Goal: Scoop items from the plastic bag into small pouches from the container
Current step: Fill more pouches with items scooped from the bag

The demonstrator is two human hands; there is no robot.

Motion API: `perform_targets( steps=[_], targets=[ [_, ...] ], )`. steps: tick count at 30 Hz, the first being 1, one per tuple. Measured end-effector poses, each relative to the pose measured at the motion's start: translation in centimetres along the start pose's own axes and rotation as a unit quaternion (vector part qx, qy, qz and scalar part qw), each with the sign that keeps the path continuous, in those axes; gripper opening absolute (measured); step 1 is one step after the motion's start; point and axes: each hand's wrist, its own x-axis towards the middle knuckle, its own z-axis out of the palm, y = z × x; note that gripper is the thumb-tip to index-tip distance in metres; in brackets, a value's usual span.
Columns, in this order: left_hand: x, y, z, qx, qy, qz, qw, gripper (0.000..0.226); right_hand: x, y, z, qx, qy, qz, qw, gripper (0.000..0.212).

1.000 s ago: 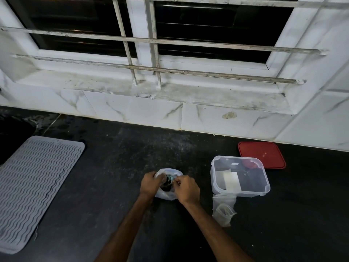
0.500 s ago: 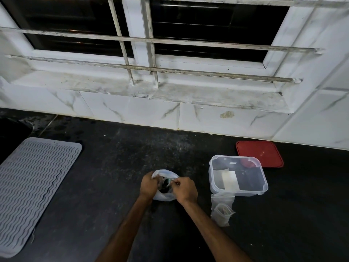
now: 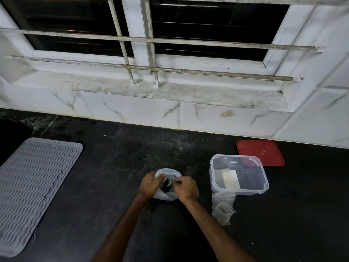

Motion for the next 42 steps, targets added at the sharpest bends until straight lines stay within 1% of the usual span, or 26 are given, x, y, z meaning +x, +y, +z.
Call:
perform_targets(
  steps=[5, 7, 10, 12, 14, 16, 18, 20, 22, 24, 26, 30, 33, 36, 40, 42],
  targets=[
    [-0.4, 0.1, 0.9, -0.010, 0.063, 0.017, 0.998, 0.011, 0.1, -0.1, -0.7, -0.029, -0.044, -0.008, 0.999, 0.022],
    [-0.4, -0.1, 1.3, -0.014, 0.076, 0.016, 0.997, 0.010, 0.4, 0.1, -0.9, -0.053, -0.052, -0.010, 0.997, 0.021],
    [-0.6, -0.2, 1.4, -0.025, 0.083, 0.026, 0.996, 0.009, 0.3, 0.1, -1.3, -0.115, -0.043, -0.064, 0.990, 0.020],
    [-0.5, -0.3, 1.3, -0.026, 0.089, 0.037, 0.995, 0.009, 0.1, 0.0, -1.4, -0.170, -0.005, -0.122, 0.978, 0.018],
    [-0.6, -0.2, 1.2, -0.022, 0.097, 0.058, 0.993, 0.007, 0.1, -0.1, -1.3, -0.217, 0.020, -0.156, 0.963, 0.018],
    [-0.8, -0.2, 1.1, -0.015, 0.105, 0.078, 0.991, 0.008, 0.0, -0.1, -1.2, -0.266, 0.020, -0.178, 0.947, 0.019],
    [-0.9, -0.2, 1.2, -0.015, 0.106, 0.086, 0.991, 0.007, -0.1, -0.1, -1.1, -0.319, 0.003, -0.197, 0.927, 0.021],
    [-1.0, 0.0, 1.4, -0.018, 0.109, 0.089, 0.990, 0.007, -0.1, -0.2, -0.9, -0.333, -0.008, -0.201, 0.921, 0.023],
    [-1.0, 0.1, 1.6, -0.034, 0.116, 0.089, 0.989, 0.007, 0.1, -0.2, -0.8, -0.301, -0.020, -0.176, 0.937, 0.022],
    [-1.1, 0.0, 1.7, -0.041, 0.123, 0.091, 0.987, 0.007, 0.6, 0.0, -1.0, -0.241, -0.032, -0.141, 0.960, 0.022],
    [-1.1, -0.4, 1.8, -0.050, 0.124, 0.088, 0.987, 0.006, 1.1, 0.2, -1.0, -0.198, -0.068, -0.107, 0.972, 0.023],
    [-1.6, -0.9, 2.2, -0.070, 0.138, 0.072, 0.985, 0.005, 1.9, 0.9, -1.0, -0.080, -0.163, -0.034, 0.983, 0.024],
    [-2.0, -0.7, 2.3, -0.061, 0.152, 0.080, 0.983, 0.003, 1.6, 1.1, -1.6, 0.013, -0.192, 0.017, 0.981, 0.017],
    [-1.7, -0.3, 2.4, -0.077, 0.146, 0.077, 0.983, 0.007, 1.3, 1.4, -2.0, 0.071, -0.195, 0.042, 0.977, 0.018],
    [-1.3, 0.7, 1.7, -0.104, 0.107, 0.067, 0.987, 0.019, 0.8, 1.4, -2.3, 0.107, -0.173, 0.061, 0.977, 0.021],
    [-1.0, 0.8, 1.3, -0.111, 0.109, 0.060, 0.986, 0.019, 0.6, 1.3, -2.7, 0.114, -0.168, 0.051, 0.978, 0.019]
  ],
)
